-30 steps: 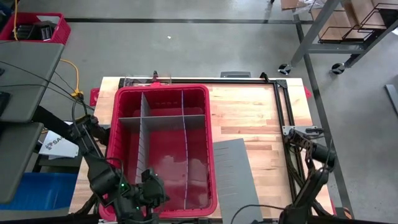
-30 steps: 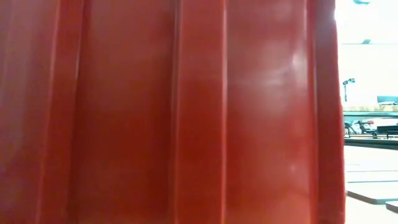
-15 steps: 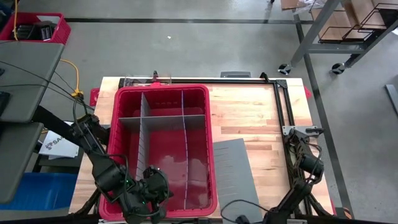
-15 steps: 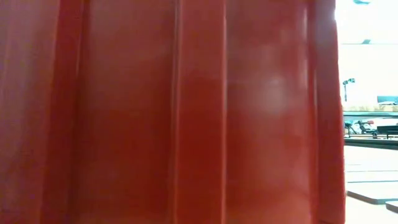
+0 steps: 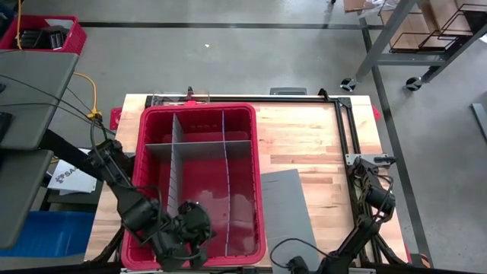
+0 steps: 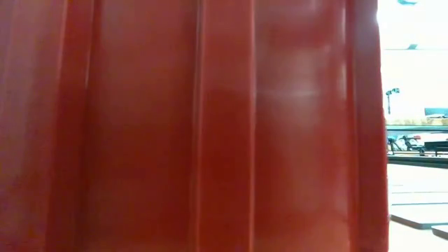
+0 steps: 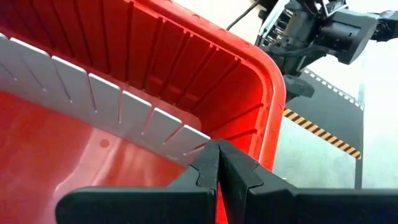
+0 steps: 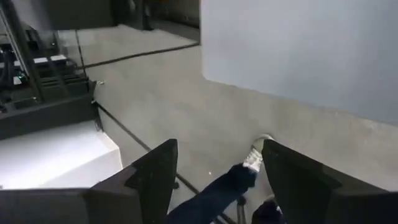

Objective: Sort blocks
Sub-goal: Assemble the bin divider into the red bin

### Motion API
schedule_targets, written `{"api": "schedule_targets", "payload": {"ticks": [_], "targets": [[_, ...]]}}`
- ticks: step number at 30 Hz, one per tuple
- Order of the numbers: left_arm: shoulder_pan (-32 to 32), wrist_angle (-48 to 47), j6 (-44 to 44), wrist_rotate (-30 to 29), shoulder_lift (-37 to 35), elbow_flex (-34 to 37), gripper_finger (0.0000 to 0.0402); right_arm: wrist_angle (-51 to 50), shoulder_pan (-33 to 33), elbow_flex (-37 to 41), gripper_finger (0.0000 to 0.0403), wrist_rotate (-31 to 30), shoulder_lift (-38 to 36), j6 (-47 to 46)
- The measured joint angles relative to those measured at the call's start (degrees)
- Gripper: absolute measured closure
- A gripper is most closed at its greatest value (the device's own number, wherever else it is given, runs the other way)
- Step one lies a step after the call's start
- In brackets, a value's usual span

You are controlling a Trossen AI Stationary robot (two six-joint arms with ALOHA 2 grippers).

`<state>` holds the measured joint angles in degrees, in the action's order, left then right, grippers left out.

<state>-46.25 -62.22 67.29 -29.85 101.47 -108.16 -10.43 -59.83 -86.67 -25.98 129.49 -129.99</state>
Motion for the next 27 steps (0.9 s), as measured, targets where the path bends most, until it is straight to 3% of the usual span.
{"api": "schedule_targets", "payload": {"ticks": [7, 14, 21, 27], "targets": [[0.56, 0.12, 1.54, -0.21, 0.0, 0.0, 0.0401, -6.87, 0.13, 0.17, 0.0172, -1.08, -4.02, 4.07], [0.59, 0.1, 1.12, -0.57, 0.0, 0.0, 0.0401, -16.31, -2.56, -1.08, 0.0172, 4.1, -10.75, 24.09], [0.6, -0.83, 1.44, -1.5, 0.0, 0.0, 0.0401, -35.93, 2.54, -9.9, 0.0172, 8.22, -10.67, 60.49], [0.19, -0.52, 1.68, -0.86, 0.0, 0.0, 0.0401, -52.9, 6.48, -11.69, 0.0191, 6.76, -10.64, 65.35]]}}
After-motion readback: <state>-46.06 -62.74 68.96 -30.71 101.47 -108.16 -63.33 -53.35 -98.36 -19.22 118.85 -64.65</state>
